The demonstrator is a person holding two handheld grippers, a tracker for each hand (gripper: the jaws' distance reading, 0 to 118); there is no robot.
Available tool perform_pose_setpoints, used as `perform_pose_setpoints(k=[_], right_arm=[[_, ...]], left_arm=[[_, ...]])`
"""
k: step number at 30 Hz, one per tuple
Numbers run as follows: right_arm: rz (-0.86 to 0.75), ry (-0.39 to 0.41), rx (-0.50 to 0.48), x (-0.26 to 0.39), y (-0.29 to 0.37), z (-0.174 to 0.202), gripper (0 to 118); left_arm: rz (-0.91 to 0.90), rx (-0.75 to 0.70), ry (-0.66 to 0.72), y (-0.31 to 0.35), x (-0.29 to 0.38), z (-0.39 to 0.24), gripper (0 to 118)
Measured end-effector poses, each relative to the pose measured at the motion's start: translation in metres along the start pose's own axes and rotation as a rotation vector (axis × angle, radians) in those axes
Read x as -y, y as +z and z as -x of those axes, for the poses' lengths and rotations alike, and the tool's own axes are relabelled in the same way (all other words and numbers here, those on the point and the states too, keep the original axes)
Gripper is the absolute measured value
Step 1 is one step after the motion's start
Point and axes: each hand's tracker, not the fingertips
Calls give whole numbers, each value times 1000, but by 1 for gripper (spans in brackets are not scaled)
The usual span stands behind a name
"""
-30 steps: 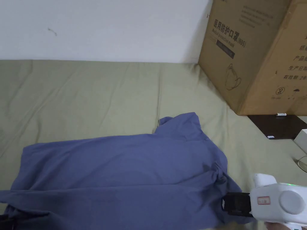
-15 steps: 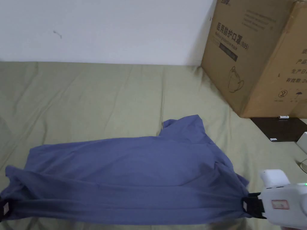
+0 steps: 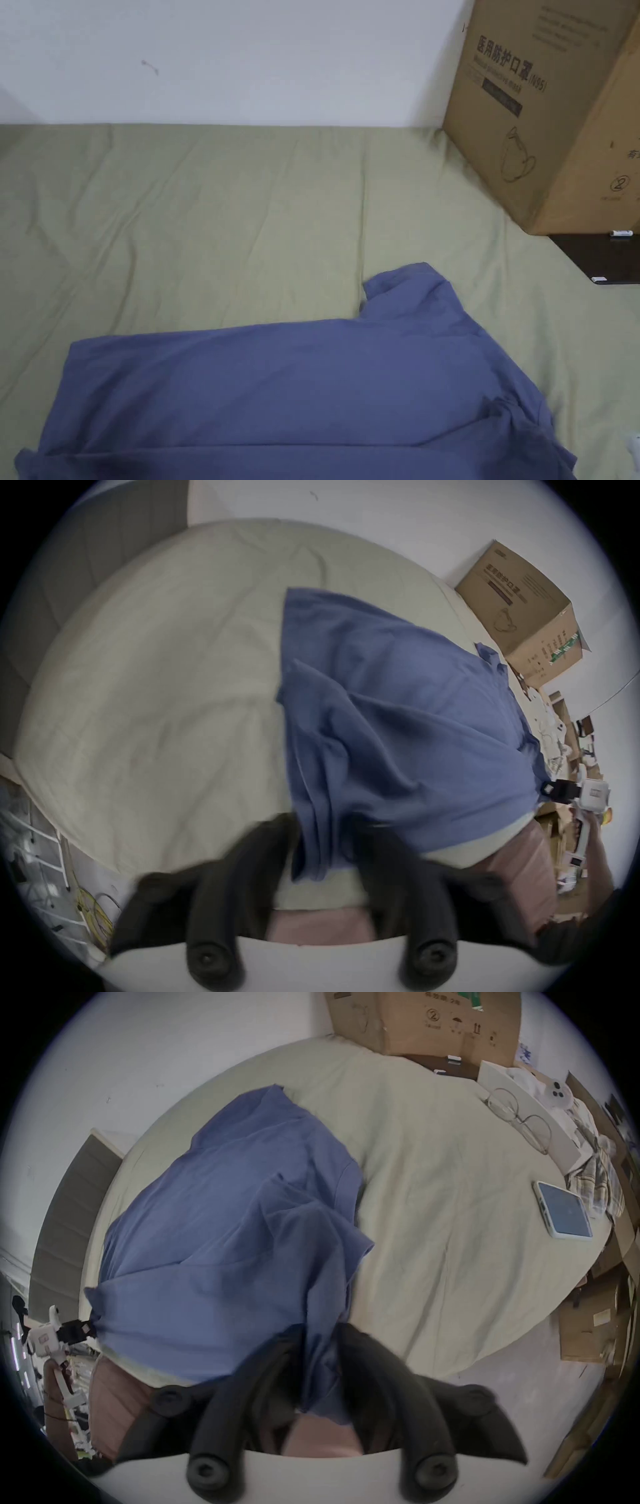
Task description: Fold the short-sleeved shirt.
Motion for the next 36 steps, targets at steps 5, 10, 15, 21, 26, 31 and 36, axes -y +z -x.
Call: perform_pose_setpoints(k=[5, 10, 15, 21, 26, 31, 36], right_arm=[[-197, 31, 57, -14, 45, 18, 118], [-514, 50, -142, -27, 93, 76, 117], [-707, 94, -266, -29, 105, 131, 0], [-631, 90, -320, -51, 85, 146, 0], [-531, 84, -276, -56, 65, 142, 0], [-438, 67, -219, -52, 49, 135, 0], [-394, 34, -220, -61, 38, 118, 0]], left_arm=[[-290, 32, -22, 62, -19, -4, 114], [-551, 111, -2, 103, -36, -34, 116], [-724, 0, -122, 112, -33, -70, 0], [-394, -18, -130, 58, -131, -41, 0], [-124, -21, -101, -55, -200, 1, 103], [-35, -187, -176, -147, -215, 15, 111], [-19, -170, -191, -191, -210, 12, 118]])
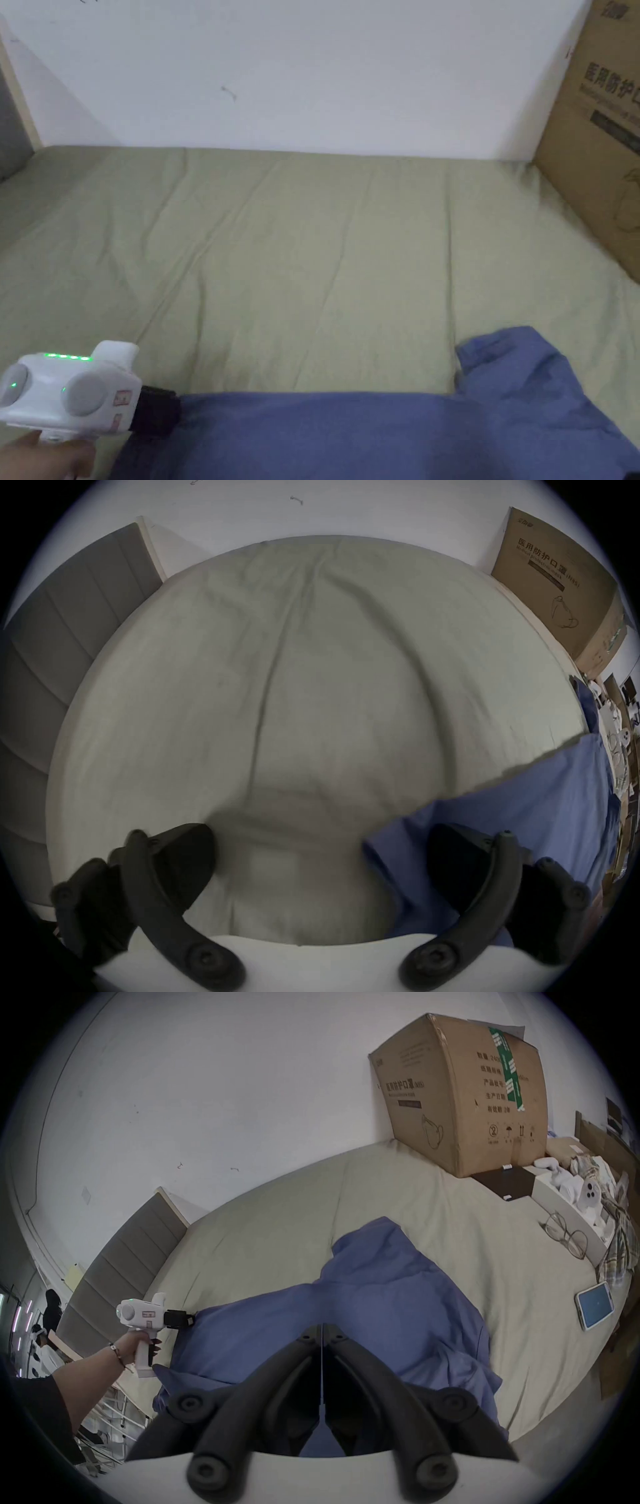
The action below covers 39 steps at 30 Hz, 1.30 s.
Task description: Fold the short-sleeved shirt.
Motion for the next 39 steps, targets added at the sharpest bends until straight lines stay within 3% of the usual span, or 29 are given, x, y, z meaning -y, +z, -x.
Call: perform_pose_setpoints(k=[2, 5, 7, 8, 9, 10, 13, 14, 15, 16, 17, 20, 23, 24, 25, 26, 28, 29, 30, 31, 32, 35, 36, 39], right_arm=[[9, 7, 6, -2, -3, -7, 0], [32, 21, 25, -7, -13, -14, 0], [43, 21, 10, -17, -27, -23, 0], [42, 29, 2, -23, -34, -27, 0], [39, 43, 8, -33, -45, -32, 0], [26, 65, 54, -44, -57, -38, 0], [47, 78, 87, -84, -108, -44, 0], [93, 93, 86, -97, -128, -51, 8], [139, 101, 107, -109, -149, -56, 46], [186, 94, 167, -119, -172, -59, 92], [237, 87, 206, -125, -191, -64, 118], [293, 24, 211, -135, -234, -83, 116], [414, 49, 288, -134, -267, -96, 113], [466, 77, 335, -134, -289, -101, 100], [495, 112, 379, -131, -295, -103, 77], [489, 137, 389, -127, -293, -104, 71], [390, 191, 332, -120, -276, -84, 18], [385, 188, 251, -120, -270, -82, 6], [427, 171, 164, -120, -266, -81, 6], [420, 169, 150, -118, -259, -79, 2], [388, 186, 176, -104, -234, -41, 2], [248, 202, 260, -105, -207, -16, 2], [203, 182, 256, -136, -225, -65, 2], [99, 117, 242, -177, -215, -84, 2]], left_arm=[[-20, -33, -7, 10, 1, -6, 118], [-43, 104, -98, 28, 7, -20, 111], [-83, 77, -211, 60, 20, -37, 84], [-103, 86, -212, 68, 22, -39, 58], [-144, 96, -183, 79, 23, -41, 2], [-176, 36, -157, 75, 16, -28, 3], [-200, 117, -31, 95, 11, -9, 3], [-206, 125, -22, 97, 11, -9, 3], [-210, 134, -24, 103, 11, -6, 3], [-221, 137, -25, 110, 11, -5, 3], [-242, 147, -30, 116, 12, -3, 3], [-287, 164, -31, 137, 16, -8, 3], [-278, 186, -18, 148, 16, -14, 3], [-271, 189, -15, 150, 15, -15, 3], [-273, 182, -21, 151, 14, -14, 3], [-271, 188, -19, 153, 15, -16, 3], [-263, 188, -26, 154, 13, -17, 3], [-259, 187, -28, 153, 13, -17, 3], [-254, 183, -35, 153, 13, -16, 3], [-254, 172, -39, 151, 14, -16, 3], [-253, 161, -36, 150, 14, -16, 3], [-260, 135, 30, 144, 12, -11, 3], [-264, 136, 45, 144, 8, -9, 3], [-325, 100, 44, 148, -6, -8, 3]])
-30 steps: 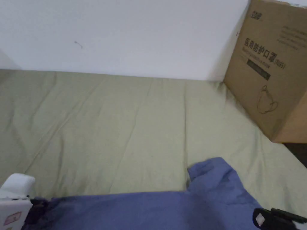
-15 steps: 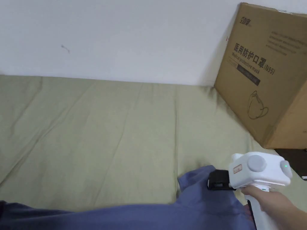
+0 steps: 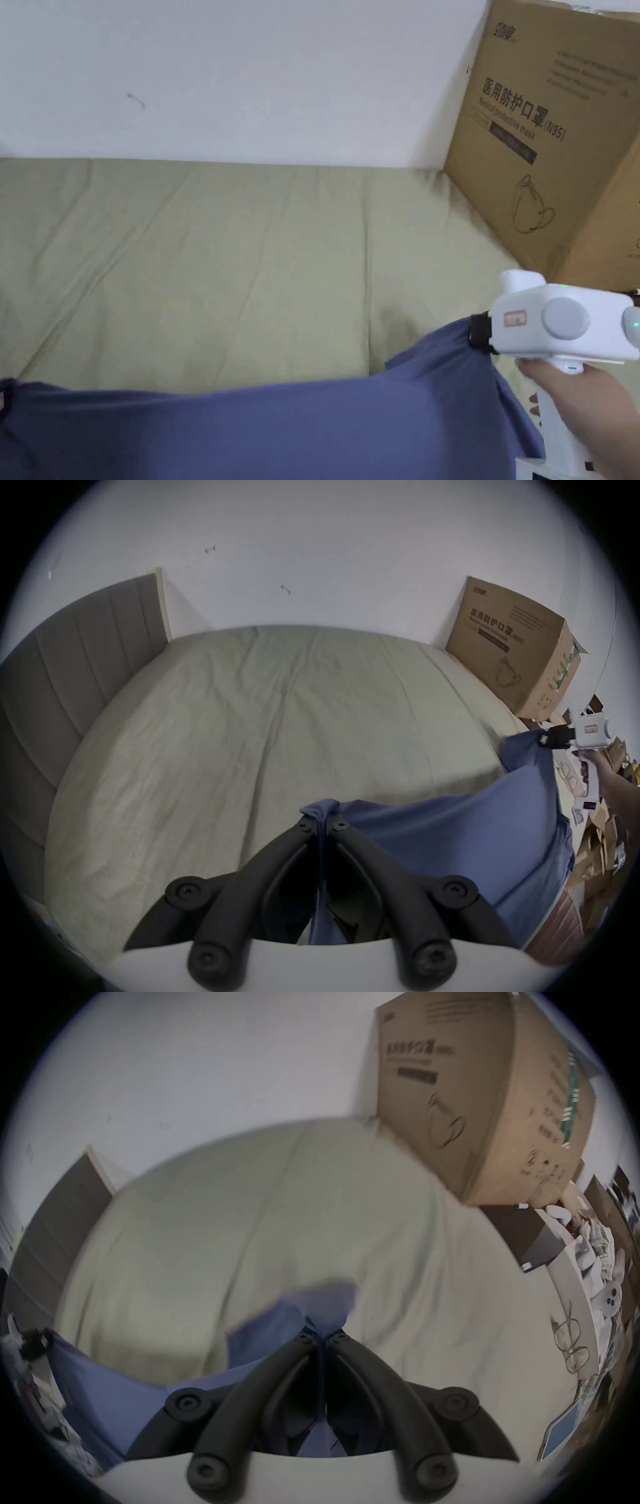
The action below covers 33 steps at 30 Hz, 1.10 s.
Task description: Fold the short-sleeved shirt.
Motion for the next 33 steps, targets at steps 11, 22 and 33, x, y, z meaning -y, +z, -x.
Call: perform_pose_setpoints(k=[11, 22, 33], right_arm=[[-130, -52, -53, 59, 135, 15, 2], [223, -130, -66, 248, 174, -40, 2], [-423, -1, -135, 199, 248, 39, 118]], left_arm=[[-48, 64, -15, 44, 2, -6, 3], [235, 152, 29, 87, 142, 16, 10], [-284, 82, -37, 167, 88, -49, 116]])
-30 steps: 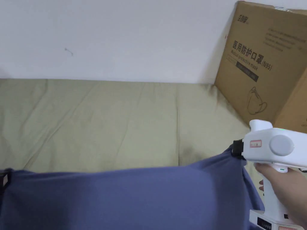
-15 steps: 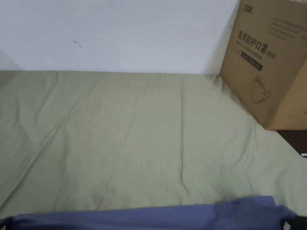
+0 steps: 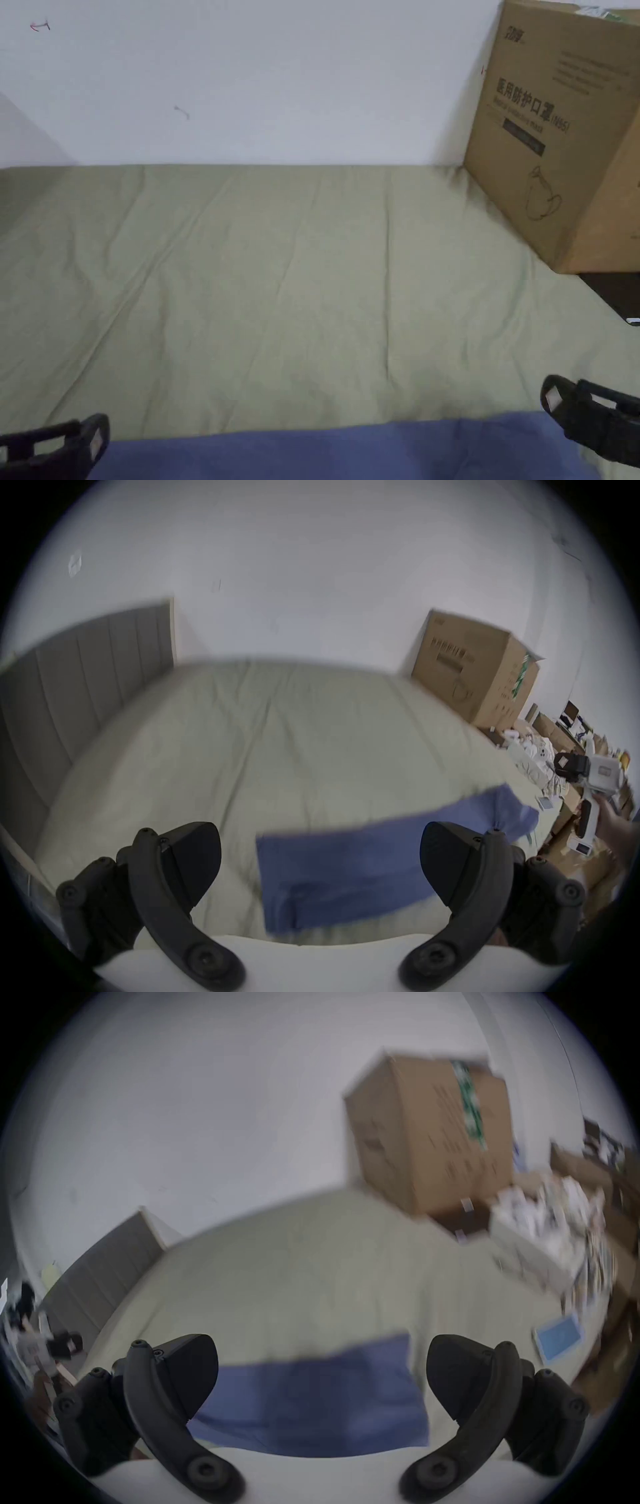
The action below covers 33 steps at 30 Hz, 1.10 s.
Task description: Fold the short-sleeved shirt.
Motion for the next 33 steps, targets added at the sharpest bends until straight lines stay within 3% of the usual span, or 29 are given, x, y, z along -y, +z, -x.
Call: perform_pose_setpoints(k=[2, 4, 5, 6, 7, 8, 15, 17, 19, 21, 23, 24, 25, 27, 29, 31, 33], right_arm=[[-165, 151, 49, -9, 13, 41, 117], [-347, 179, 55, -11, 28, 69, 112], [-434, 143, 71, -10, 34, 80, 104], [-503, 101, 69, -8, 40, 90, 77], [-532, 73, 50, -10, 45, 97, 33], [-499, 71, 15, -15, 46, 100, 0], [-352, 71, -28, -25, 44, 102, 0], [-293, 35, -45, -28, 48, 97, 0], [-268, -17, -100, -27, 50, 93, 0], [-221, -27, -90, -26, 48, 91, 0], [-173, 6, -69, -23, 41, 93, 0], [-154, 27, -59, -21, 38, 95, 0], [-126, 47, -52, -20, 34, 97, 0], [-43, 100, -47, -19, 29, 101, 0], [12, 165, -79, -19, 27, 103, 0], [37, 239, -58, -19, 26, 108, 0], [49, 237, -51, -23, 22, 112, 0]], left_arm=[[-202, -40, -39, 16, -13, -32, 115], [-410, -64, -29, 33, -21, -60, 97], [-462, -67, -23, 39, -24, -70, 77], [-512, -93, -32, 41, -23, -78, 31], [-533, -150, -55, 45, -24, -89, 0], [-545, -190, -69, 46, -25, -96, 0], [-478, -76, -38, 61, -35, -82, 0], [-372, 9, 70, 58, -41, -46, 0], [-139, 85, 265, 36, -42, 7, 0], [175, 318, 505, 4, -27, 69, 0], [306, 428, 679, -23, 5, 106, 2], [310, 398, 689, -29, 21, 121, 19], [327, 321, 686, -34, 34, 135, 45], [385, 295, 696, -50, 59, 151, 118], [301, 304, 749, -57, 80, 170, 114], [312, 353, 878, -75, 101, 183, 118], [314, 479, 997, -94, 122, 192, 118]])
